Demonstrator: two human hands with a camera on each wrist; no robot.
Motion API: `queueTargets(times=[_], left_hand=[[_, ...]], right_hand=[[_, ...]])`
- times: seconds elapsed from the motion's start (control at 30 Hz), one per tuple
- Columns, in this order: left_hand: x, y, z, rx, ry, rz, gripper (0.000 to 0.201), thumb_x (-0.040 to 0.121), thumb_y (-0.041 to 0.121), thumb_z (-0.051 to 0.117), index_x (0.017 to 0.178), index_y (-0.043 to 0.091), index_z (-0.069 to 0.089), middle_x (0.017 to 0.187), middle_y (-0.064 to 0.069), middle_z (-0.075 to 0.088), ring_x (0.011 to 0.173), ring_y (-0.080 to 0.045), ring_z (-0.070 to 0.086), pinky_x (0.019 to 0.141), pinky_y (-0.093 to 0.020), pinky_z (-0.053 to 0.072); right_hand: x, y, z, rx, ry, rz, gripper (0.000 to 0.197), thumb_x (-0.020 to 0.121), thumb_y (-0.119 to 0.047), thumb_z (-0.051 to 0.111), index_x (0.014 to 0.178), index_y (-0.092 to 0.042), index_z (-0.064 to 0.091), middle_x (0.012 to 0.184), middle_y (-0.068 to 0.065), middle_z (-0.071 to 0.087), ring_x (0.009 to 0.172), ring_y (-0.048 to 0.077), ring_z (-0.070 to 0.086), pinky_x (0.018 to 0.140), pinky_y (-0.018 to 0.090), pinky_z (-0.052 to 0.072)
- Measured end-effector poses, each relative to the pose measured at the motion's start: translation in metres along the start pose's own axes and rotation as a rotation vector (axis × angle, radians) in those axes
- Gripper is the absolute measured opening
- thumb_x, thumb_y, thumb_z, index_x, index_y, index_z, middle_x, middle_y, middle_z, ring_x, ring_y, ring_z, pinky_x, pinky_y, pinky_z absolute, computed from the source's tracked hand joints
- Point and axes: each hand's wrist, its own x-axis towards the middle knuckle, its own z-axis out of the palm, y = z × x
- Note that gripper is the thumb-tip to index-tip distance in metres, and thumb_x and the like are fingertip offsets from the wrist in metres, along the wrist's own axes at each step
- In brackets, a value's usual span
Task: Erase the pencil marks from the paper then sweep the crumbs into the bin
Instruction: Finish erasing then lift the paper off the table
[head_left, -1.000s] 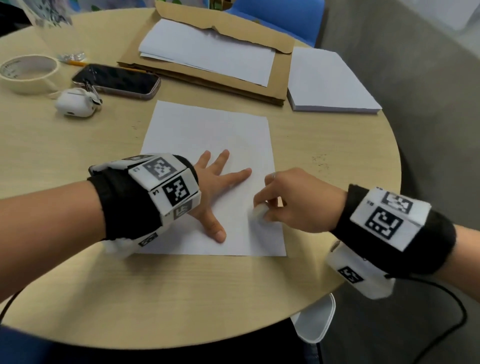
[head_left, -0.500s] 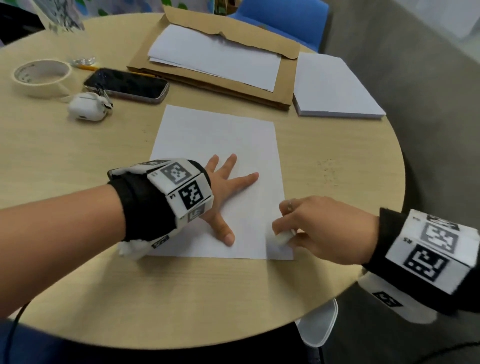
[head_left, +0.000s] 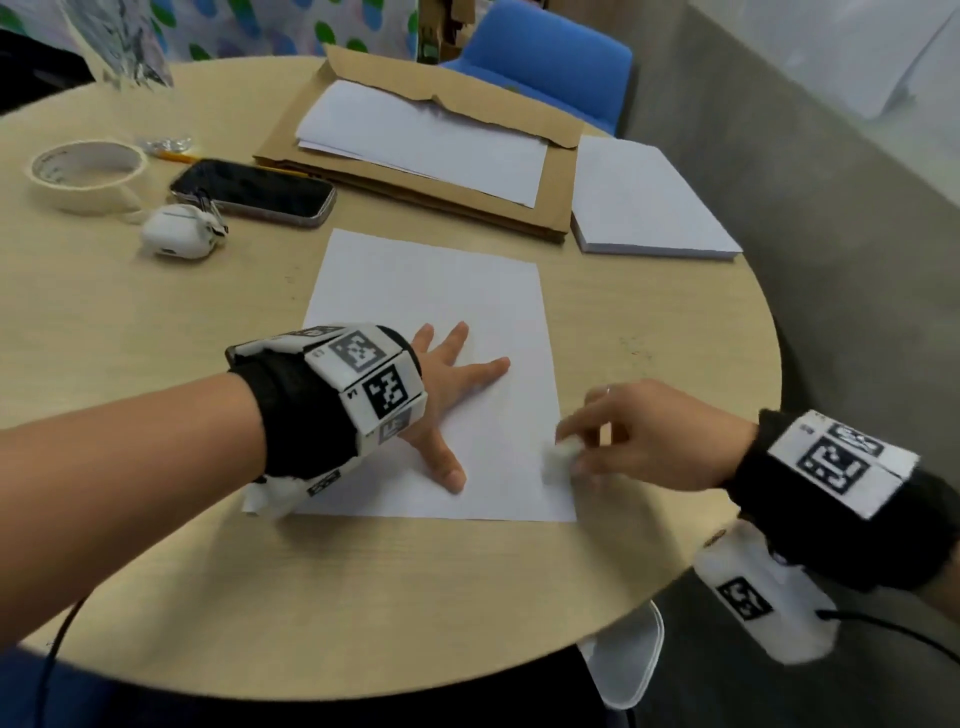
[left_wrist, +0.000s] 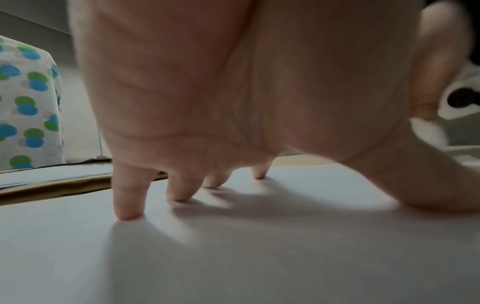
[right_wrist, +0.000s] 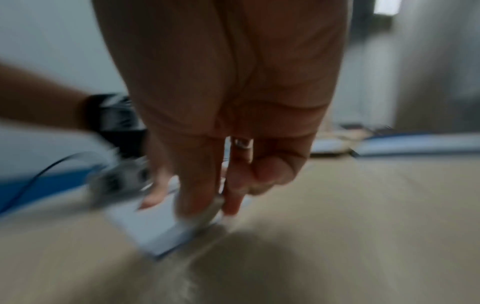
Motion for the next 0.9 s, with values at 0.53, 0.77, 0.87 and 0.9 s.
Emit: queueTargets(times=[0.53, 0.77, 0.87, 0.9], left_hand=[[-0.015, -0.099, -0.031, -0.866, 0.371, -0.611, 0.034, 0.096, 0.015, 0.047, 0.127, 0.0, 0.049, 0.099, -0.013, 0.053, 0.085, -0.024, 0.052, 0.055, -0.024, 0.038], [-0.007, -0.094, -0.032, -0.999, 0.444, -0.526, 0.031, 0.092, 0.004, 0.05, 0.123, 0.001, 0.054, 0.114, -0.018, 0.059, 0.089, -0.025, 0.051, 0.058, -0.022, 0.041], [-0.005, -0.092, -0.029, -1.248, 0.519, -0.385, 0.022, 0.094, 0.004, 0.048, 0.11, 0.012, 0.061, 0.104, -0.008, 0.064, 0.089, -0.022, 0.059, 0.065, -0.023, 0.046], [-0.006, -0.091, -0.028, -1.352, 0.533, -0.331, 0.019, 0.095, 0.005, 0.047, 0.101, 0.015, 0.062, 0.096, -0.004, 0.065, 0.085, -0.019, 0.06, 0.065, -0.024, 0.046]], right_hand=[[0.072, 0.004, -0.034, 1.202, 0.156, 0.55, 0.016, 0.08, -0.011, 0.069, 0.092, -0.004, 0.061, 0.084, 0.008, 0.051, 0.072, 0.02, 0.051, 0.051, 0.023, 0.044], [0.081, 0.003, -0.031, 1.309, 0.256, 0.577, 0.033, 0.08, -0.002, 0.066, 0.112, 0.002, 0.058, 0.09, 0.01, 0.044, 0.066, 0.017, 0.043, 0.045, 0.023, 0.046], [0.081, 0.01, -0.03, 1.279, 0.335, 0.554, 0.038, 0.079, -0.004, 0.068, 0.114, 0.006, 0.058, 0.091, 0.009, 0.041, 0.065, 0.017, 0.04, 0.042, 0.022, 0.044], [0.08, 0.013, -0.03, 1.267, 0.366, 0.536, 0.036, 0.079, -0.004, 0.068, 0.112, 0.006, 0.06, 0.089, 0.008, 0.043, 0.066, 0.018, 0.04, 0.044, 0.023, 0.042]])
